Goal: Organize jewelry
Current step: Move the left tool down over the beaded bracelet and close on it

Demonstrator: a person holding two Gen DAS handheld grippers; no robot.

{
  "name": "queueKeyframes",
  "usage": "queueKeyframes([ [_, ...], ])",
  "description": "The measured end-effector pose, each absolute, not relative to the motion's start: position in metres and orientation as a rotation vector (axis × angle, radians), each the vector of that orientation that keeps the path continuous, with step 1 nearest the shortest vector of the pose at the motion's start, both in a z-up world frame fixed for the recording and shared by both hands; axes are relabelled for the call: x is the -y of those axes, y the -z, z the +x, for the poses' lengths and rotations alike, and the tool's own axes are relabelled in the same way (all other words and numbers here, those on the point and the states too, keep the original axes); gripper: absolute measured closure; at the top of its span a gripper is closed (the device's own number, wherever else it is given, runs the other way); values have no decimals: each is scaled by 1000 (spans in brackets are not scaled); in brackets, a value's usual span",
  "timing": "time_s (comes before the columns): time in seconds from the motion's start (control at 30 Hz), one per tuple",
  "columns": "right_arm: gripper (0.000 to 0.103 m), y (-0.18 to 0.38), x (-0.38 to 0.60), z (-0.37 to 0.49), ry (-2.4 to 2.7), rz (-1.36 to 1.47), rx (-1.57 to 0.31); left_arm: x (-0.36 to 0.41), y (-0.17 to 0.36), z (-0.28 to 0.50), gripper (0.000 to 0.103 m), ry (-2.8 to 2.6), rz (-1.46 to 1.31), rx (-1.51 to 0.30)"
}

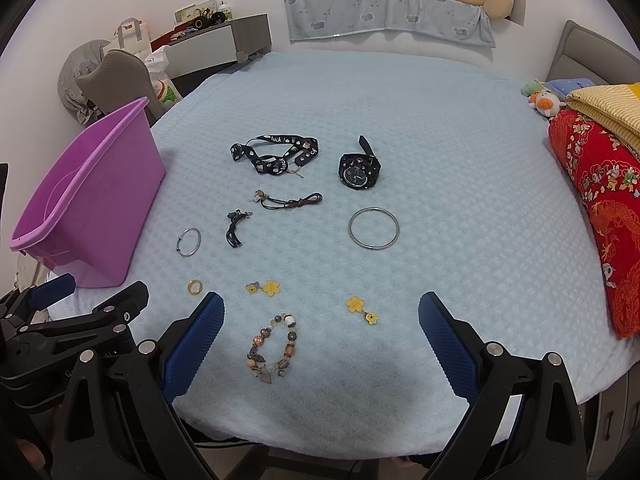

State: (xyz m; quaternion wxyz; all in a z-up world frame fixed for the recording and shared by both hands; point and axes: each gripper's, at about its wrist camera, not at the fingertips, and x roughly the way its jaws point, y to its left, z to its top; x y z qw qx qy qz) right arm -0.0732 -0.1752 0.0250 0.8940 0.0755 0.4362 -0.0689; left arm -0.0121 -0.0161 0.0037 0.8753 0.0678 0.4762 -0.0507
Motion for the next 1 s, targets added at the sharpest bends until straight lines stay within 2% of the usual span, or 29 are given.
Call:
queueKeyframes([
  [0.27,10,-19,177,-76,143,162,-906,15,5,-13,6,111,139,-1003],
  [0.63,10,31,210,-100,147,192,-965,-4,56,-24,6,131,57,-1064],
  [1.0,10,70,240,-93,94,162,-978,32,93,-35,7,176,103,-1090],
])
